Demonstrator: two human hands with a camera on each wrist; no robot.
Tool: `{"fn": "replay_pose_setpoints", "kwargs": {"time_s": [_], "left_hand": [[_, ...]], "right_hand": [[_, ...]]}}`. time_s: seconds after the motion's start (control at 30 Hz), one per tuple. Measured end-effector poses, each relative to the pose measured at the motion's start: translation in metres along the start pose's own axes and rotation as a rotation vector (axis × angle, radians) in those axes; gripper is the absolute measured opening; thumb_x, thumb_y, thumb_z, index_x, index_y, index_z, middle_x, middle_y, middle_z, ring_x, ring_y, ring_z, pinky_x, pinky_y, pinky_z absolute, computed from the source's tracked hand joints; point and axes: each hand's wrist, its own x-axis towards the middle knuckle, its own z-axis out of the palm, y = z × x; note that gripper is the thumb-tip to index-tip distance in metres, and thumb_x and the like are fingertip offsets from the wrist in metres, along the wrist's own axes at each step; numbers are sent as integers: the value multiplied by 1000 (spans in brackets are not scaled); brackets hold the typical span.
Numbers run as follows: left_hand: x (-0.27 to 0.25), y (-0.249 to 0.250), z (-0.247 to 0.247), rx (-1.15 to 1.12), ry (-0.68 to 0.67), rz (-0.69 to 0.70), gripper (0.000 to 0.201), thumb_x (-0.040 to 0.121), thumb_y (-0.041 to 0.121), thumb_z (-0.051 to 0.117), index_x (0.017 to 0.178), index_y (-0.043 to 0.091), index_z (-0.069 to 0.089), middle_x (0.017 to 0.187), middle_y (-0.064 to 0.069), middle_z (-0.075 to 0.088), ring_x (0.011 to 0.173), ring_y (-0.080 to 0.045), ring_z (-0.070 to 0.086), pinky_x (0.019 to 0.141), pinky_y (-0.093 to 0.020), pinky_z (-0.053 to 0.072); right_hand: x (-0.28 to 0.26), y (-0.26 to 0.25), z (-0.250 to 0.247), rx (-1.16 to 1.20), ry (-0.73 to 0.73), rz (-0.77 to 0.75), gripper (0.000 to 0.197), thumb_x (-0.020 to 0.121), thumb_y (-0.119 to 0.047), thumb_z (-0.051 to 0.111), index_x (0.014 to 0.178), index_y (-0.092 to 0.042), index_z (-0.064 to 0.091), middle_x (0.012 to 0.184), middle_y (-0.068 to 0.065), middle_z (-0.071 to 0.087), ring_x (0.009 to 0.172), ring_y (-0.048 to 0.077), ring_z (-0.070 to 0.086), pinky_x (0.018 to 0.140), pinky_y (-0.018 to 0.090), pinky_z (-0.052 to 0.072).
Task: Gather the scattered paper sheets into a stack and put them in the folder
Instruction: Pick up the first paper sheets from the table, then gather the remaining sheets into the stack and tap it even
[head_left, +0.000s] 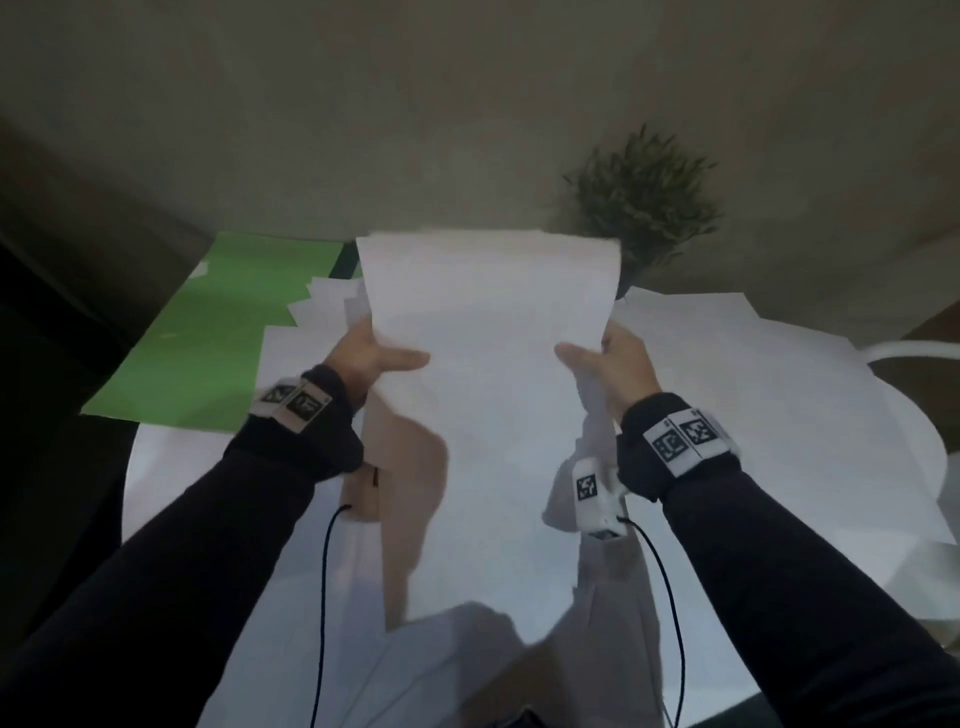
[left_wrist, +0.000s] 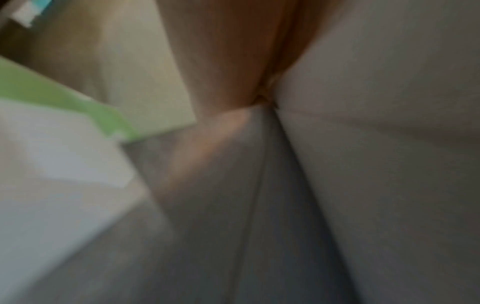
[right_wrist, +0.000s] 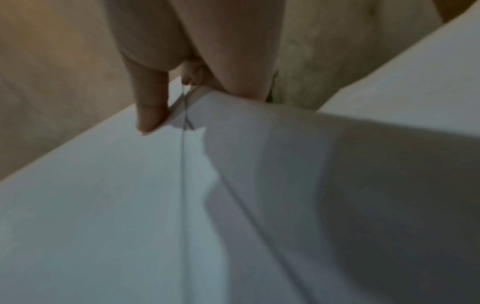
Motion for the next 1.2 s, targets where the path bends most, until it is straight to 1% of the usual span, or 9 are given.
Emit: {"fn": "replay_pose_setpoints", "kwargs": {"time_s": [0.23, 0.37, 0.53, 0.63, 0.7, 0.8, 0.93, 1.0, 1.2], "left_hand": [[10, 69, 1, -192, -52, 159, 50, 72, 3, 60, 121, 3, 54, 99, 1, 74, 94, -18, 70, 82, -33, 57], [16, 72, -1, -103, -1, 169, 31, 80, -10, 58, 105, 9, 60, 89, 3, 75, 85, -15, 71, 81, -32, 57], [15, 73, 26, -48, 238, 236, 29, 86, -7, 57, 110, 9, 54, 96, 0, 67, 82, -11, 65, 83, -32, 52], [6, 80, 48, -83, 315, 350, 26, 90, -1, 55, 112, 12, 51, 111, -4, 60, 94, -12, 61, 86, -20, 51], [3, 80, 55, -144, 391, 410, 24, 90, 2, 58, 110, 12, 51, 113, -6, 59, 103, -17, 58, 96, -27, 48], [-1, 70, 57, -206, 436, 399, 28, 85, 7, 66, 108, 14, 51, 114, -6, 60, 109, -22, 58, 103, -37, 45], [-7, 47, 56, -142, 428, 314, 49, 69, 24, 79, 110, 19, 54, 115, -4, 63, 111, -25, 60, 102, -48, 45], [-9, 40, 54, -124, 429, 300, 58, 59, 37, 80, 110, 24, 55, 117, -5, 65, 111, -24, 61, 100, -48, 47], [-9, 28, 51, -106, 482, 282, 48, 72, 12, 79, 115, 8, 59, 111, -10, 67, 103, -26, 64, 97, -47, 49]], "right_hand": [[9, -65, -14, 84, 81, -358, 33, 90, 0, 57, 122, -9, 53, 113, -6, 61, 99, 0, 59, 82, 7, 46], [15, -70, -21, 25, 5, -322, 27, 89, -1, 59, 114, -13, 57, 102, -11, 64, 90, -4, 62, 85, 19, 49], [13, -66, -2, -52, 210, -347, 24, 90, -9, 58, 114, -6, 60, 103, -2, 64, 100, 15, 61, 96, 36, 49], [-1, -73, 13, 23, 270, -489, 21, 94, -8, 51, 114, -14, 58, 102, -13, 60, 92, -7, 57, 89, 14, 45], [-9, -74, 18, 49, 301, -568, 21, 96, -8, 50, 106, -26, 52, 98, -22, 56, 86, -23, 51, 84, 5, 40], [-17, -66, 21, 27, 312, -558, 19, 96, -12, 52, 92, -30, 48, 83, -23, 50, 72, -19, 50, 75, 14, 40], [-20, -46, 19, 128, 246, -468, 37, 90, -15, 62, 125, -17, 50, 109, -18, 57, 93, -16, 55, 85, 1, 41], [-20, -42, 18, 139, 235, -428, 43, 87, -15, 66, 127, -17, 49, 108, -25, 55, 94, -23, 54, 83, -3, 39], [-12, -39, 20, 188, 228, -297, 52, 82, -18, 72, 129, -10, 50, 116, -3, 64, 110, 13, 61, 97, 27, 49]]}}
